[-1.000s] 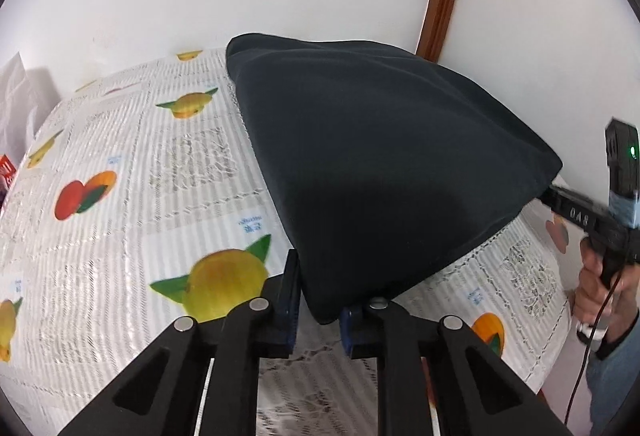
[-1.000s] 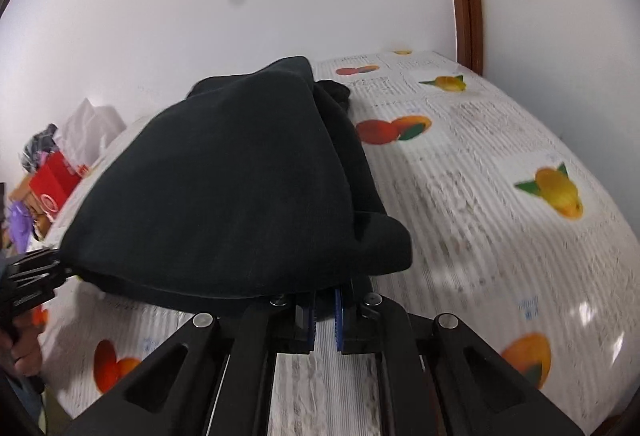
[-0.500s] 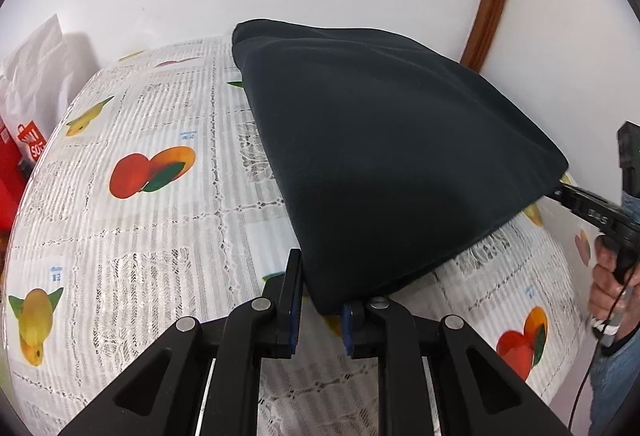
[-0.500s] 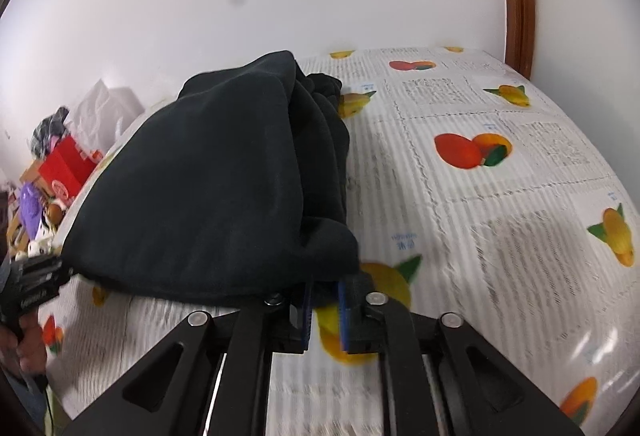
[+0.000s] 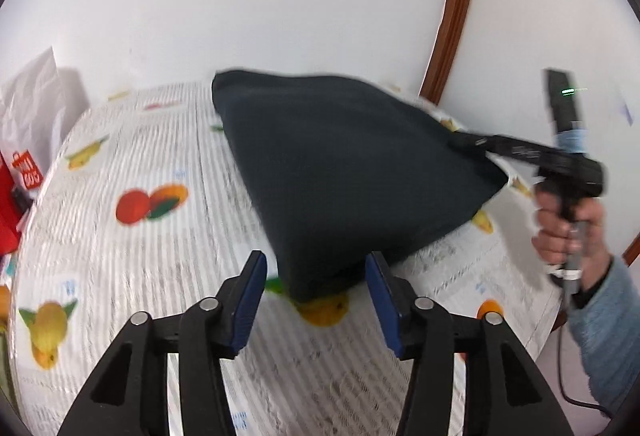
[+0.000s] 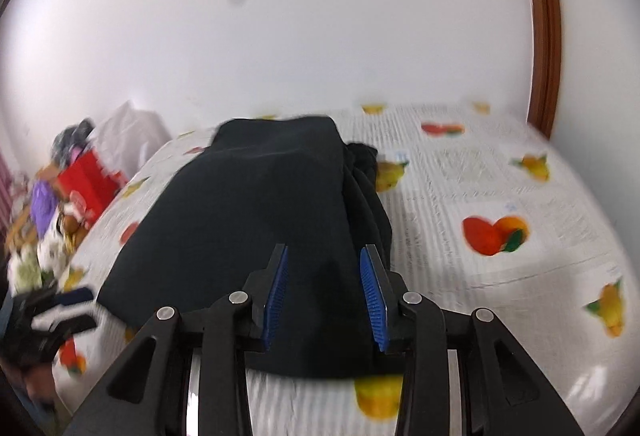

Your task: Fold small clothes

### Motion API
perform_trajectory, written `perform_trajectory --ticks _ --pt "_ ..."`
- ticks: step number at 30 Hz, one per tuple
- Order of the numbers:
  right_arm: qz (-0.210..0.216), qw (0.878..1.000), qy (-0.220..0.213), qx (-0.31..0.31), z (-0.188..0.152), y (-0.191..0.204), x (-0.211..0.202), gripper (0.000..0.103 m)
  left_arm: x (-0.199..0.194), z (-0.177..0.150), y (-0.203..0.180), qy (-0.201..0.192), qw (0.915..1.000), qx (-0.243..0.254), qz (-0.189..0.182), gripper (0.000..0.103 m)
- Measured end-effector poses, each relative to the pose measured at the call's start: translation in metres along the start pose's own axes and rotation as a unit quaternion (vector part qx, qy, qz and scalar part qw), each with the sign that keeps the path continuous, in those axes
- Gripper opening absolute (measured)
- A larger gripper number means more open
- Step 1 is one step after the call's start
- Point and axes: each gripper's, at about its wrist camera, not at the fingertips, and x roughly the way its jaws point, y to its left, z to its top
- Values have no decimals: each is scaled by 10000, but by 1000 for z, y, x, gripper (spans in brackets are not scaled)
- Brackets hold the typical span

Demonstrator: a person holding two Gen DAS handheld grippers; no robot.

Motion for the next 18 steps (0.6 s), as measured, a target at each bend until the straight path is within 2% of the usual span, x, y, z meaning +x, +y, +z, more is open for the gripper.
perform_trajectory --ticks 1,2,3,4,5,7,8,11,15,18 --pt "9 9999 78 126 3 -3 10 32 4 6 1 24 10000 0 28 56" --pt "-1 9995 214 214 6 -5 21 13 11 12 1 76 9999 3 65 56" --pt "131 9988 386 273 9 -8 31 3 23 18 3 185 9997 -2 146 56" --pt "240 9989 267 290 10 -10 30 3 31 22 4 274 9994 -6 199 56" --pt "273 9989 -149 348 9 -15 17 3 38 24 5 377 9990 -19 225 56" --pt "413 9966 -530 477 5 -25 1 3 48 25 10 571 9982 -141 79 59" --pt "407 9963 -492 578 2 -28 1 3 49 24 11 611 9980 -185 20 59" --pt "-49 9991 -75 419 -9 -26 12 4 48 23 8 602 9981 -104 11 59" --pt "-319 9986 -300 286 -22 -19 -11 8 41 29 4 361 9989 65 287 58" --pt "-645 9977 -107 157 -38 -18 -12 8 49 31 7 492 9981 -84 362 59"
